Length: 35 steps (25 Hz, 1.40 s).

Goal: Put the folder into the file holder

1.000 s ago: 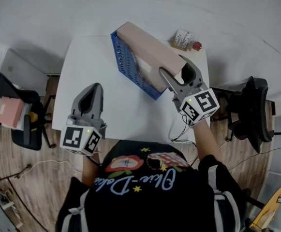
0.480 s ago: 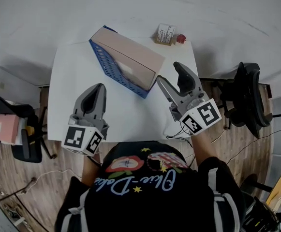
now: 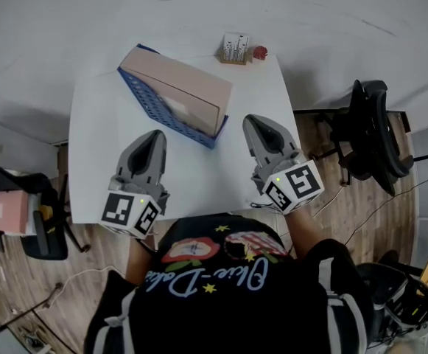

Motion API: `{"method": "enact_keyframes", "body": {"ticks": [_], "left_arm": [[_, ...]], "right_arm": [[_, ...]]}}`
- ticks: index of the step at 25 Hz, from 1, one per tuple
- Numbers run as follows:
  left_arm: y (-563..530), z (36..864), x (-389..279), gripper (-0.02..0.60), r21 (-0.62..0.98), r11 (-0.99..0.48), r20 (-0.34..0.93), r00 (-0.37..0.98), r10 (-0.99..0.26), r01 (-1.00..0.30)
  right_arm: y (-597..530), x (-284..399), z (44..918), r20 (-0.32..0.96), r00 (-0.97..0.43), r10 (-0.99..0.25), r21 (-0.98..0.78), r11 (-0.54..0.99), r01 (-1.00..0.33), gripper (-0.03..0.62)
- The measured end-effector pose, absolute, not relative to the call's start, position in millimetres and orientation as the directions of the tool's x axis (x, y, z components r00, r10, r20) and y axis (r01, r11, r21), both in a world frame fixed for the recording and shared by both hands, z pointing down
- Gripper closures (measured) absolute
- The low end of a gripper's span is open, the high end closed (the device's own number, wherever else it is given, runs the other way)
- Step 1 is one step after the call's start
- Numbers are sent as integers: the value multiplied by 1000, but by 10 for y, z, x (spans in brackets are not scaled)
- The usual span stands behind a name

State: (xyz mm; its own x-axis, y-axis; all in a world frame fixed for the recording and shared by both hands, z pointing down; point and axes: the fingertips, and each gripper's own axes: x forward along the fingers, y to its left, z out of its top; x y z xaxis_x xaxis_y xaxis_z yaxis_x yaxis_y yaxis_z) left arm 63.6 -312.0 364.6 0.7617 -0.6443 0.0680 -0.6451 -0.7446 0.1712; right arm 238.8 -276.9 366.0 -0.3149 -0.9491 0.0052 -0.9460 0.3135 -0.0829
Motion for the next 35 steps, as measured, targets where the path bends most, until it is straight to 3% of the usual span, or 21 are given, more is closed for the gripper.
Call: {"method": "enact_keyframes", "body": {"ticks": [35], "left_arm": [[-3149,3640,638,577,170,-745,68,762,-644,-645]], "right_arm": [[-2737,2313,3618,-13,-369,-929,-124,368,-921,595]]}}
